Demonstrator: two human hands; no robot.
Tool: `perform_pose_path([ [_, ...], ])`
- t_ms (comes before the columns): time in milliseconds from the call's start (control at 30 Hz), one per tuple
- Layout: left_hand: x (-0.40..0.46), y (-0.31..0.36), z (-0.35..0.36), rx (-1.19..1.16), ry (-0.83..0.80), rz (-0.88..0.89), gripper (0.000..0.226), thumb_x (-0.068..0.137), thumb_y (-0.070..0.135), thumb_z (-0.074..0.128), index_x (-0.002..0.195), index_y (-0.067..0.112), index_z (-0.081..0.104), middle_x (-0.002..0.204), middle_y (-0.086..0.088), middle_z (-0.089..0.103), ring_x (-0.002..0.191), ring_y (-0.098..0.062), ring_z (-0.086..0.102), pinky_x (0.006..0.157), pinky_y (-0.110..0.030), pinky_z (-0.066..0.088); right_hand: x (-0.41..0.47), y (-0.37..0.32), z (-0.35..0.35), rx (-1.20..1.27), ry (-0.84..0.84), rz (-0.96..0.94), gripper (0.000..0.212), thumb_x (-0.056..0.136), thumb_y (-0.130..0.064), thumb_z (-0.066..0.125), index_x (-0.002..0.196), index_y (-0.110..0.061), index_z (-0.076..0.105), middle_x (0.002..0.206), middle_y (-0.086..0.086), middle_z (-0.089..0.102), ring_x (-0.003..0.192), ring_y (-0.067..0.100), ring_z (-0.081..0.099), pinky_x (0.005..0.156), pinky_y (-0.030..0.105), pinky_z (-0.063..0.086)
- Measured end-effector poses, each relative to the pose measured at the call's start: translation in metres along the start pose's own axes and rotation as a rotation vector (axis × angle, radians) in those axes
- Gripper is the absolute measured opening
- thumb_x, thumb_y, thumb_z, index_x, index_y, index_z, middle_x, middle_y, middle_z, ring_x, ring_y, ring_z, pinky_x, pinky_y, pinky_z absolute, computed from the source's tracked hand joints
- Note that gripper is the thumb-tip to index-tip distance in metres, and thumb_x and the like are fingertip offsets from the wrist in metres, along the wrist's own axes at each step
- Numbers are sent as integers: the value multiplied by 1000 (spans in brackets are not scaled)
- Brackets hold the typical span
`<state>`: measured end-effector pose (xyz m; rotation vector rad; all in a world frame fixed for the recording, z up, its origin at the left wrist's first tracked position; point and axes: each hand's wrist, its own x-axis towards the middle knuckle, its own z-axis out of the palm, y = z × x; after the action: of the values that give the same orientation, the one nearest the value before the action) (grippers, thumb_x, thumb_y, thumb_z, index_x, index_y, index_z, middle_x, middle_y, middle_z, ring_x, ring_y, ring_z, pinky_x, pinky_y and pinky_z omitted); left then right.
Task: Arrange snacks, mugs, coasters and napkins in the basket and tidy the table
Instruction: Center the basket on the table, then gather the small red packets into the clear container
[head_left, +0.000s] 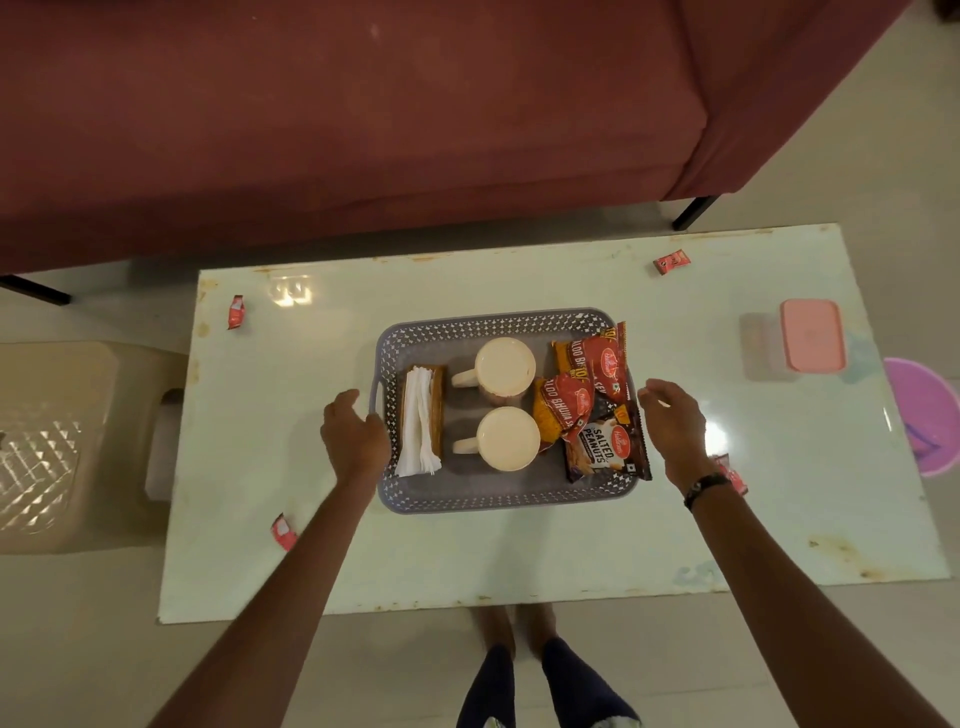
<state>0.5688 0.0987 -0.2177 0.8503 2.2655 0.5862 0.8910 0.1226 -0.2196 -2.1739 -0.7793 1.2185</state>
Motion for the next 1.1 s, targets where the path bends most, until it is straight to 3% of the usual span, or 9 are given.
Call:
perform_pose_path([
  [133, -39, 39, 16, -98, -1, 283, 34, 87, 2, 49, 121, 6, 53, 123, -12, 56, 115, -25, 52, 94, -29, 41, -10, -5, -16, -30, 90, -168, 31, 95, -14, 48, 126, -8, 53, 131, 8, 56, 100, 12, 51, 79, 22, 40],
  [233, -74, 80, 42, -136, -132, 402, 31, 90, 7, 49, 121, 11, 53, 120, -4, 59, 113, -18, 54, 91, -31, 46, -3, -5, -39, -46, 120, -262, 29, 94, -12, 50, 122, -8, 56, 126, 8, 60, 106, 21, 60, 79, 24, 42],
  [333, -107, 119, 82, -184, -335, 456, 35, 92, 10, 48, 127, 15, 50, 126, 5, 55, 113, -6, 50, 88, -22, 42, 19, -3, -70, -93, 148, -336, 28, 93, -11, 51, 120, -8, 57, 123, 9, 62, 104, 24, 63, 79, 25, 45],
  [433, -138, 156, 134, -245, -468, 481, 38, 92, 9, 48, 129, 17, 49, 131, 2, 54, 115, -9, 53, 89, -18, 44, 48, 4, -104, -160, 173, -389, 30, 92, -9, 52, 121, -6, 55, 124, 12, 60, 106, 28, 62, 85, 35, 49],
  [567, -168, 192, 216, -345, -562, 377, 38, 91, 8, 48, 127, 18, 50, 133, 3, 53, 114, -16, 56, 95, -35, 50, 97, 20, -146, -342, 207, -476, 36, 89, -8, 54, 125, -2, 51, 127, 19, 55, 113, 34, 54, 91, 38, 44],
  [733, -194, 218, 305, -487, -713, 128, 40, 92, 9, 47, 130, 20, 46, 138, 2, 50, 110, -11, 53, 88, -26, 48, 157, 37, -183, -513, 188, -435, 55, 87, -16, 59, 135, 1, 38, 143, 21, 39, 128, 40, 38, 105, 44, 35],
  [833, -198, 227, 341, -546, -751, -25, 40, 94, 10, 45, 134, 18, 43, 141, 0, 46, 114, -11, 50, 96, -31, 45, 185, 43, -186, -577, 150, -436, 71, 86, -30, 61, 142, -3, 26, 151, 22, 25, 137, 38, 26, 111, 44, 28],
  [933, -198, 229, 363, -546, -739, -95, 40, 96, 15, 44, 136, 20, 40, 143, 1, 44, 122, -13, 47, 99, -31, 43, 201, 46, -177, -608, 109, -418, 83, 83, -40, 64, 145, -9, 19, 154, 20, 18, 138, 38, 26, 108, 48, 37],
  [1100, -196, 225, 374, -487, -713, -135, 41, 96, 22, 46, 137, 22, 39, 144, 1, 43, 128, -15, 45, 97, -29, 42, 199, 48, -172, -628, 114, -412, 80, 82, -38, 64, 146, -15, 20, 156, 16, 14, 132, 38, 35, 97, 48, 46],
])
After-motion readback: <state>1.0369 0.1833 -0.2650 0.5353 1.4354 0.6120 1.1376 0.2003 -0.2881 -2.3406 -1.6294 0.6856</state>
